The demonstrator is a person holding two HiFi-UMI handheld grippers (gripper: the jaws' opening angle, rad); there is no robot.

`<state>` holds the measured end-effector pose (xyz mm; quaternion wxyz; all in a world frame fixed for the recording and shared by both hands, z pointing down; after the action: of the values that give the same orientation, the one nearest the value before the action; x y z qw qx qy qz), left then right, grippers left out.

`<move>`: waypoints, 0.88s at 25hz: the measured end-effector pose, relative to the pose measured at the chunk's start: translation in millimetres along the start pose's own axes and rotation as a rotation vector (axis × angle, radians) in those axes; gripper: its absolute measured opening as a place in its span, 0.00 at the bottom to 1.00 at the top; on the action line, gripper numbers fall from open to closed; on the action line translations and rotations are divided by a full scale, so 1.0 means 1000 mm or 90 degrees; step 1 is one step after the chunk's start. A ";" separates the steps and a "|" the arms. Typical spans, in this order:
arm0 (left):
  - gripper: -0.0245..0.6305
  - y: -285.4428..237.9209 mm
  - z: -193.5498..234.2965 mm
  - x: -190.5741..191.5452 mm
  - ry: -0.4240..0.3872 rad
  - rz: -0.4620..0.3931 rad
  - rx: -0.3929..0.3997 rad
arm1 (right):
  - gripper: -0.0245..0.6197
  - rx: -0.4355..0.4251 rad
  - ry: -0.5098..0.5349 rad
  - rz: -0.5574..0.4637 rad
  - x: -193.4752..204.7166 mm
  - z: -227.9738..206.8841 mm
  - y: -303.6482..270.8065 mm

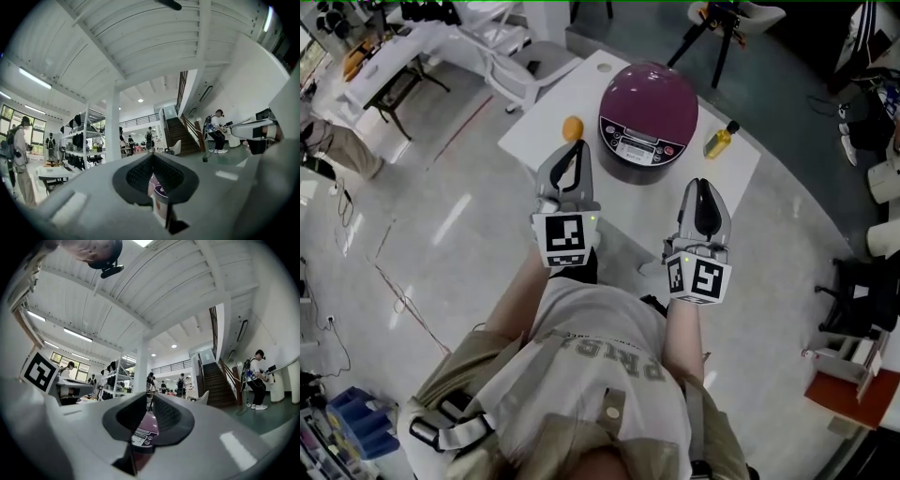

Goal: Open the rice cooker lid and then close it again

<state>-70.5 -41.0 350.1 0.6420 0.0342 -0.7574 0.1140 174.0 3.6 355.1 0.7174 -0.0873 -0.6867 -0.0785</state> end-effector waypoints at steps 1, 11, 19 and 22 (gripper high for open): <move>0.05 0.002 -0.001 0.001 0.001 0.001 0.004 | 0.11 0.004 -0.004 -0.003 0.000 0.001 0.003; 0.05 0.018 -0.003 0.005 0.008 -0.014 0.039 | 0.04 0.008 0.006 -0.007 -0.001 0.015 0.017; 0.05 0.023 0.001 0.008 0.006 -0.010 0.043 | 0.04 0.014 -0.003 -0.015 -0.003 0.017 0.019; 0.05 0.026 0.002 0.009 0.006 -0.010 0.044 | 0.04 0.010 -0.010 -0.021 -0.003 0.019 0.022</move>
<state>-79.0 -15.2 355.3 0.6447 0.0621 -0.7498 0.1354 160.6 29.4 352.2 0.7110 -0.0707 -0.6945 -0.0842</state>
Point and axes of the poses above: the fingertips, and each gripper's own axes: y backward along the fingers, z to its left, x out of its underside, the point moved 7 cm from there along y, backward along the fingers, and after that the axes turned 12 degrees about z, right-handed, at the moved point
